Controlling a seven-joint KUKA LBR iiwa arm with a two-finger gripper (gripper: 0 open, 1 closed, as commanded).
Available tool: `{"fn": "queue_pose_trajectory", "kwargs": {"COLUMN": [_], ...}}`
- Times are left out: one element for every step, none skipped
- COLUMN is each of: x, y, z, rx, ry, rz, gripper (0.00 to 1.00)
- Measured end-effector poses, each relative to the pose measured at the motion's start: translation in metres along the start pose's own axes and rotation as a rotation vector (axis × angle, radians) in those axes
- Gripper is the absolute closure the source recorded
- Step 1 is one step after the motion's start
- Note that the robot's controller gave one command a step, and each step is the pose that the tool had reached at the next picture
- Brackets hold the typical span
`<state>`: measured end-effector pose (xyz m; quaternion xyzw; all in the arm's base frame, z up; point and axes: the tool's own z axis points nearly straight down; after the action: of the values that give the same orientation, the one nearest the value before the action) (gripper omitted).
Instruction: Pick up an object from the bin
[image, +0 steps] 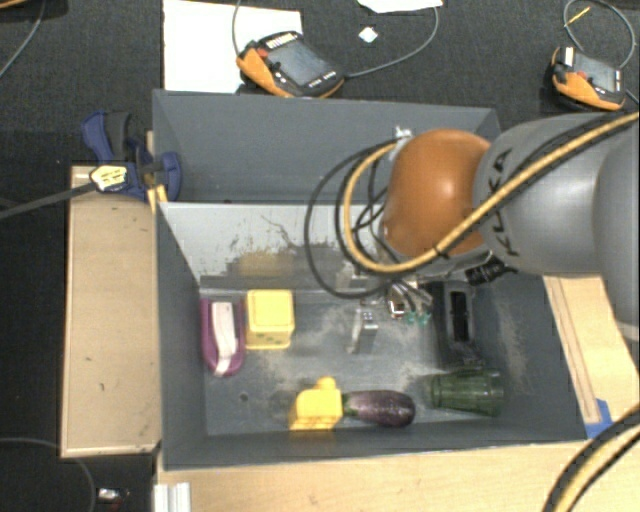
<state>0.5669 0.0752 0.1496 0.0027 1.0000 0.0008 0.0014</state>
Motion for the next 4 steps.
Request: {"fn": "queue_pose_trajectory", "kwargs": {"x": [0.000, -0.009, -0.002, -0.024], "y": [0.000, -0.070, -0.038, -0.097], "z": [0.000, 0.003, -0.020, -0.128], "rx": [0.000, 0.003, -0.005, 0.002], "ry": [0.000, -0.003, -0.006, -0.006], "rz": [-0.002, -0.005, -0.020, -0.058], "gripper": [0.00, 0.00, 0.00, 0.00]}}
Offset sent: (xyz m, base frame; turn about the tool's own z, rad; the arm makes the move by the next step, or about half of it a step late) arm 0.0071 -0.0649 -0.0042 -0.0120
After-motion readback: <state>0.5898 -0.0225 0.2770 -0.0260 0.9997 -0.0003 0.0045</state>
